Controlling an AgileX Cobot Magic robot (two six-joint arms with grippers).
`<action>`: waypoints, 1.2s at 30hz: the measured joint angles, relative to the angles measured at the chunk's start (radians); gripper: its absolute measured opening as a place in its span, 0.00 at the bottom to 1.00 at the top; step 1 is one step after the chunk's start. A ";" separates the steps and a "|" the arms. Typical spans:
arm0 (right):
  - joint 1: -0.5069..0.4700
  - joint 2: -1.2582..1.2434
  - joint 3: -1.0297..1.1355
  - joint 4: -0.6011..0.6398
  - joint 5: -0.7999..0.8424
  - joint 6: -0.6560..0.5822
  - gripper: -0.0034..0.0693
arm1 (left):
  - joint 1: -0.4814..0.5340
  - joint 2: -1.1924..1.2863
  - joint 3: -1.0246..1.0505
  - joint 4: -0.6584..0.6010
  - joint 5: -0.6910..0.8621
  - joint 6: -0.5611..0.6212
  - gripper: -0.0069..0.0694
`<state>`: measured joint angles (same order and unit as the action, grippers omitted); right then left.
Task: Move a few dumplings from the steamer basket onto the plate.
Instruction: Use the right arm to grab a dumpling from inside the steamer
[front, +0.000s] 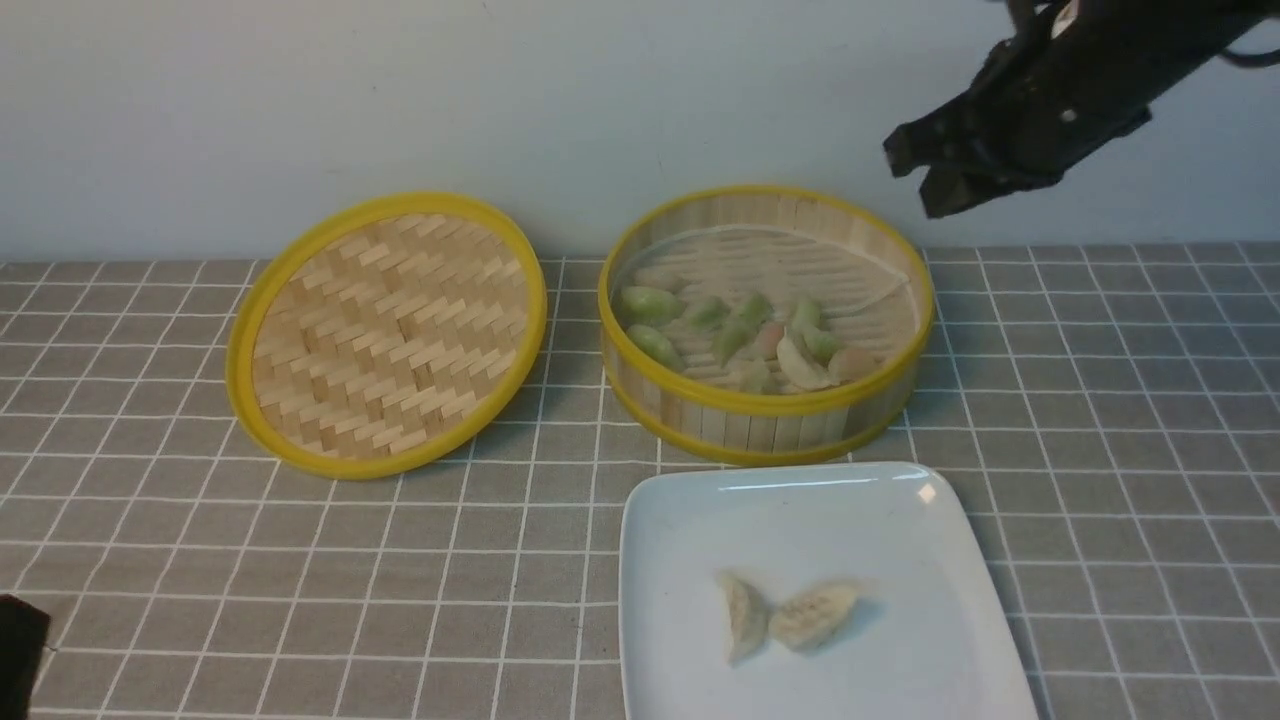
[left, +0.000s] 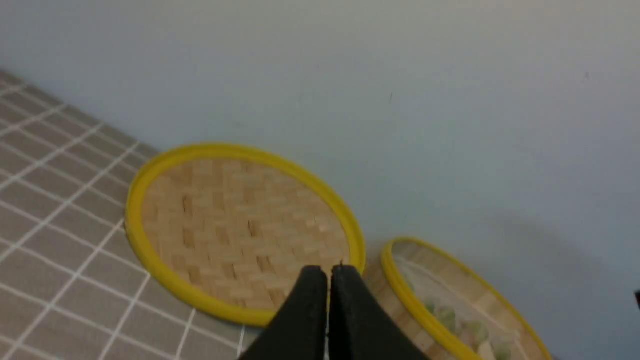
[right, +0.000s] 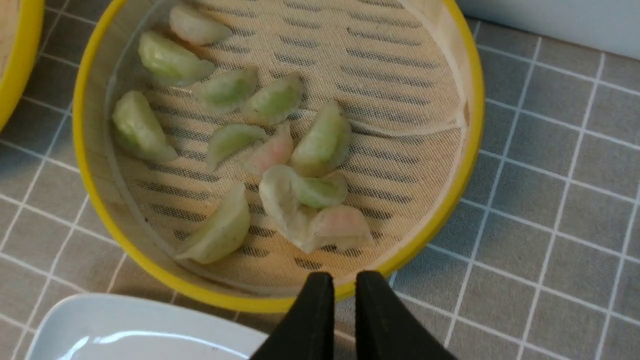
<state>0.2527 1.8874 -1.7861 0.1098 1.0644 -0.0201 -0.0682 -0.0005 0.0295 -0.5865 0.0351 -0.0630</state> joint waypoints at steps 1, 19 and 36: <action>0.000 0.031 -0.014 0.000 -0.010 -0.001 0.23 | 0.000 0.000 0.000 0.000 0.019 0.000 0.08; 0.008 0.315 -0.052 0.056 -0.178 -0.043 0.61 | 0.000 0.000 0.000 -0.010 0.047 0.000 0.08; 0.045 0.375 -0.062 0.040 -0.242 -0.081 0.51 | 0.000 0.000 0.000 -0.011 0.061 0.000 0.08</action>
<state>0.2978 2.2623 -1.8484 0.1496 0.8223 -0.1013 -0.0682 -0.0005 0.0295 -0.5975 0.0960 -0.0630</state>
